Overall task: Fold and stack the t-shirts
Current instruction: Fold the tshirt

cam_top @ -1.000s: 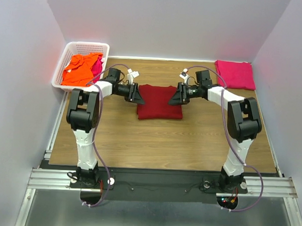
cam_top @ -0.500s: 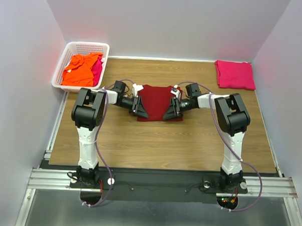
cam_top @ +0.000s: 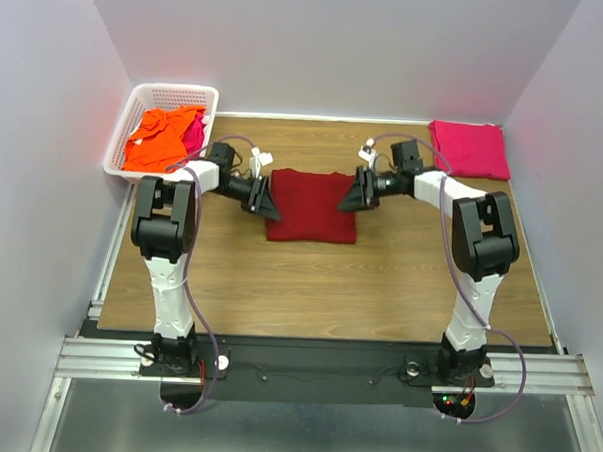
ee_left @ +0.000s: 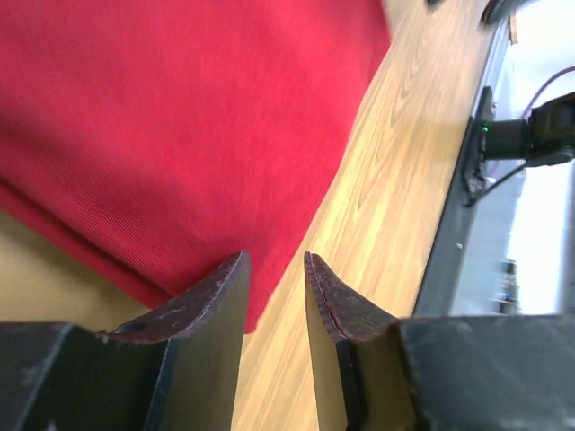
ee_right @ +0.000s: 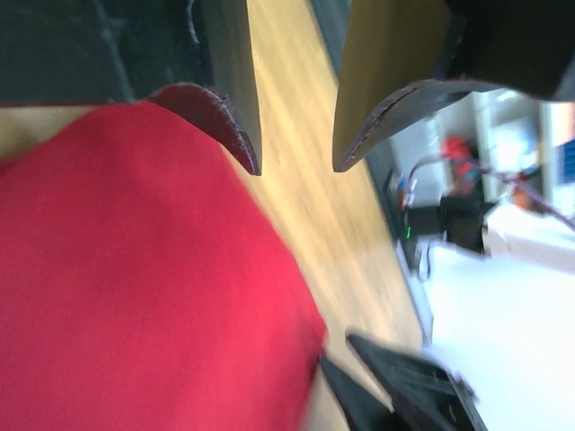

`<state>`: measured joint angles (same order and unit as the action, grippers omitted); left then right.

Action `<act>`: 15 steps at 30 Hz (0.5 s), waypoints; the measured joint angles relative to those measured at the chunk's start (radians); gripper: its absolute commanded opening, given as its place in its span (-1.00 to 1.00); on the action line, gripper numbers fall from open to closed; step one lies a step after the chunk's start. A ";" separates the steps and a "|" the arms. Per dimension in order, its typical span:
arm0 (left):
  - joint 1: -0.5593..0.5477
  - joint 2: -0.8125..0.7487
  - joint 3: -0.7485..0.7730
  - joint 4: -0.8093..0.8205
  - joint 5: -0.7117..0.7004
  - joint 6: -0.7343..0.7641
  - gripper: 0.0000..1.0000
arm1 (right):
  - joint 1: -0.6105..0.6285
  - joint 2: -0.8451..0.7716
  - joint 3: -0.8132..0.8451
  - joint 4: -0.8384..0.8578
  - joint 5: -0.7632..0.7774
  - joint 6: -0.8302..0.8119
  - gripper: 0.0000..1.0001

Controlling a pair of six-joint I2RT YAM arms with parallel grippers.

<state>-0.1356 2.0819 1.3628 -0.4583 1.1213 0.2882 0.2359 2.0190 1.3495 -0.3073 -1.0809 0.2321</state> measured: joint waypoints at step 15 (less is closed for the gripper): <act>-0.024 0.287 0.500 0.417 -0.111 -0.410 -0.03 | -0.045 0.455 0.568 0.046 0.133 0.040 -0.10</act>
<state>-0.1593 2.3688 1.8629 -0.0418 1.0103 -0.1219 0.1905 2.4741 1.9175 -0.2611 -0.9478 0.2718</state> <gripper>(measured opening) 0.484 0.444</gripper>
